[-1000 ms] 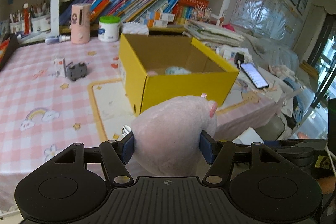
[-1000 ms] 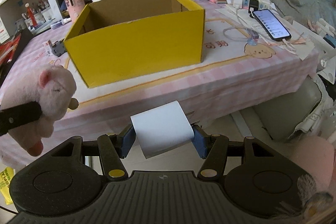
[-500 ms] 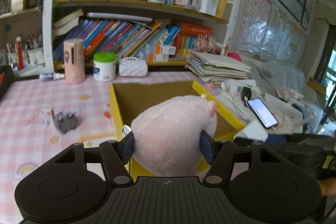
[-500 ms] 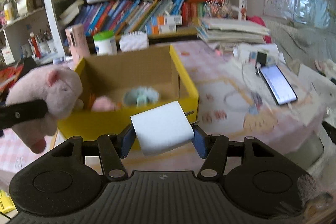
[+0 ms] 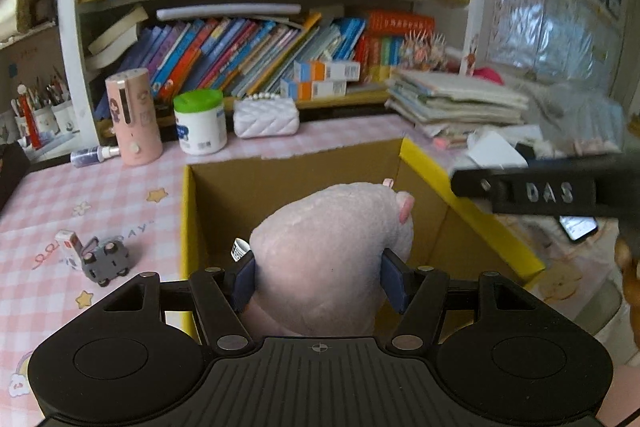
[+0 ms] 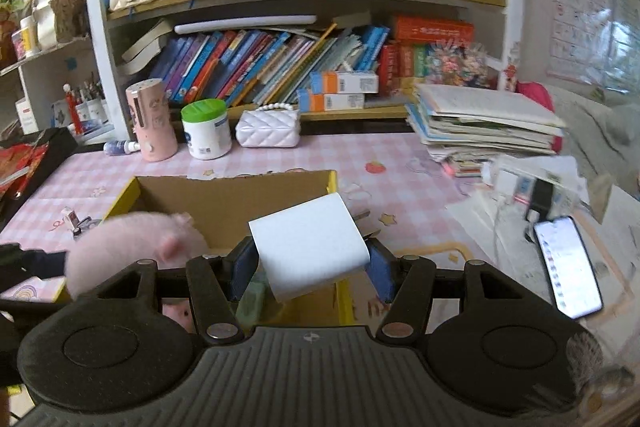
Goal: Organize objects
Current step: 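Lower both tools into the box and open them, dropping pig and charger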
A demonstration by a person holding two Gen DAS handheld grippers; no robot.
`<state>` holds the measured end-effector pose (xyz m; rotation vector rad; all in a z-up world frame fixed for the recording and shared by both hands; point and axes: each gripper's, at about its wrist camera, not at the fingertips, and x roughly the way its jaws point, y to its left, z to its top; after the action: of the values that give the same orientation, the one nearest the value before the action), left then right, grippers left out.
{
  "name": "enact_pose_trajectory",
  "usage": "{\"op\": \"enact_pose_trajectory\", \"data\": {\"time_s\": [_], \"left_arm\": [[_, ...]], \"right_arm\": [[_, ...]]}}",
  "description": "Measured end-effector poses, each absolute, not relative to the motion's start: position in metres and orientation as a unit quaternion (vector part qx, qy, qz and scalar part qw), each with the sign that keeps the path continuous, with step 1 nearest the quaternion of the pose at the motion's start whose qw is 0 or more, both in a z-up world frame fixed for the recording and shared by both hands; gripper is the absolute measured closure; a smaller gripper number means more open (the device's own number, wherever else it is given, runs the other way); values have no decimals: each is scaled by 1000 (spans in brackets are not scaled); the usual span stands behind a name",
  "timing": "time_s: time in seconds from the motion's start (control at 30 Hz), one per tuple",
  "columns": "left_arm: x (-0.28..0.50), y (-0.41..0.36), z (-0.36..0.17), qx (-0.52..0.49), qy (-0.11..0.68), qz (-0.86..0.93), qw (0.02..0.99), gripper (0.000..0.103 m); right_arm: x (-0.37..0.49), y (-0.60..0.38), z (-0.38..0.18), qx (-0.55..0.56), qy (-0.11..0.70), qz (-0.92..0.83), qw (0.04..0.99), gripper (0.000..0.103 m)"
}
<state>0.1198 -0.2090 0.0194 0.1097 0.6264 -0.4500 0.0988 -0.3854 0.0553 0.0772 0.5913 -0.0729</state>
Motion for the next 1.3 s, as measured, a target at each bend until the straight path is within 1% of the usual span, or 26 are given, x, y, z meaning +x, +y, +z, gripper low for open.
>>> {"op": "enact_pose_trajectory", "data": {"time_s": [0.3,0.63,0.8,0.87,1.13,1.23,1.3], "left_arm": [[132,-223,0,79,327,-199,920,39],[128,-239,-5,137,305,-197,922,32],[128,-239,-4,132,308,-201,921,29],[127,-238,-3,130,305,-200,922,21],[119,-232,-1,127,297,-205,924,20],[116,-227,3,121,289,-203,928,18],[112,-222,7,114,281,-200,932,17]], "right_arm": [[149,-375,36,15,337,29,941,47],[187,-374,14,8,387,47,921,47],[195,-373,10,1,398,56,916,47],[197,-370,8,-7,401,61,914,47],[207,-362,5,-28,409,59,910,47],[206,-363,7,-17,407,53,912,43],[201,-364,10,-3,400,49,915,39]]}}
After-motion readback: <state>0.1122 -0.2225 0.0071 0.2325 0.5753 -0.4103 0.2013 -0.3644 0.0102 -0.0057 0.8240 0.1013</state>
